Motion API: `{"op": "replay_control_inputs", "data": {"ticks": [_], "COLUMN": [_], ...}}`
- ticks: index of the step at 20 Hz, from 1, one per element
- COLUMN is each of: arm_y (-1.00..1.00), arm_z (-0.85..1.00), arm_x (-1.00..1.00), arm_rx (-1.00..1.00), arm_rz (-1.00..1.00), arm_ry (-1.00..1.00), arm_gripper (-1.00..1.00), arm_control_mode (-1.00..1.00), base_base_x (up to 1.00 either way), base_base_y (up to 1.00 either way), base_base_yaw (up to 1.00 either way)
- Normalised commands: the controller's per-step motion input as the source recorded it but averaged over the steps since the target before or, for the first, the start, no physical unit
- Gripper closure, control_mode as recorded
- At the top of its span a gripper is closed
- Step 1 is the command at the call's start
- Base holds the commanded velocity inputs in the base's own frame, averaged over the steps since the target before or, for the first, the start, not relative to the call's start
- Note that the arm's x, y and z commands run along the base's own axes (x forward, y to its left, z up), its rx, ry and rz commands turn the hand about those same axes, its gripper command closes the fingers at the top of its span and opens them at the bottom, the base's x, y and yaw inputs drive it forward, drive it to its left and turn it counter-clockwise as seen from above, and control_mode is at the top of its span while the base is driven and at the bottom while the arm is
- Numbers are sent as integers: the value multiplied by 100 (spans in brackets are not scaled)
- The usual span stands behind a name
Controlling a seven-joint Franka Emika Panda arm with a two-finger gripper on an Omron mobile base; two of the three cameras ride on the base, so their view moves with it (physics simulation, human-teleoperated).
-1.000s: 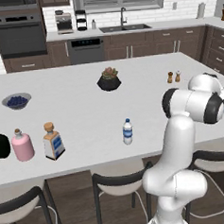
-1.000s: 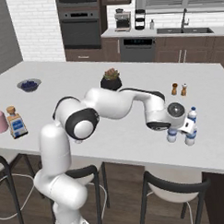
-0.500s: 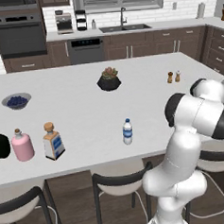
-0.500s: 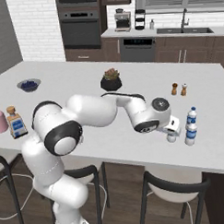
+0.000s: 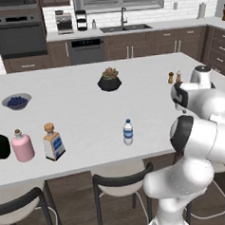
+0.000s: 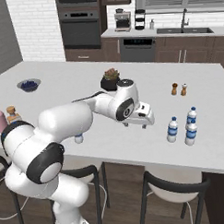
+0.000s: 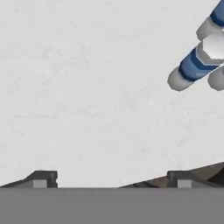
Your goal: Move the plastic bottles in the middle to the plastics group, and the glass bottles in the middle to the glass group.
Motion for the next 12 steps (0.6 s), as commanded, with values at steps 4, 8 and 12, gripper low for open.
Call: {"op": "replay_control_inputs", "data": {"ticks": [4,8,12], "arm_y": [87,89,92], "arm_z": [45,22,18], "arm_x": [-19,-21,-13], "arm_rx": [0,1,7], "arm_rz": [10,4,0], "arm_ry": [19,4,0], "arm_gripper": [-100,-100,-100], "arm_control_mode": [-100,-100,-100], "base_base_x": [0,0,0], "base_base_y": [0,0,0], "base_base_yaw": [0,0,0]}}
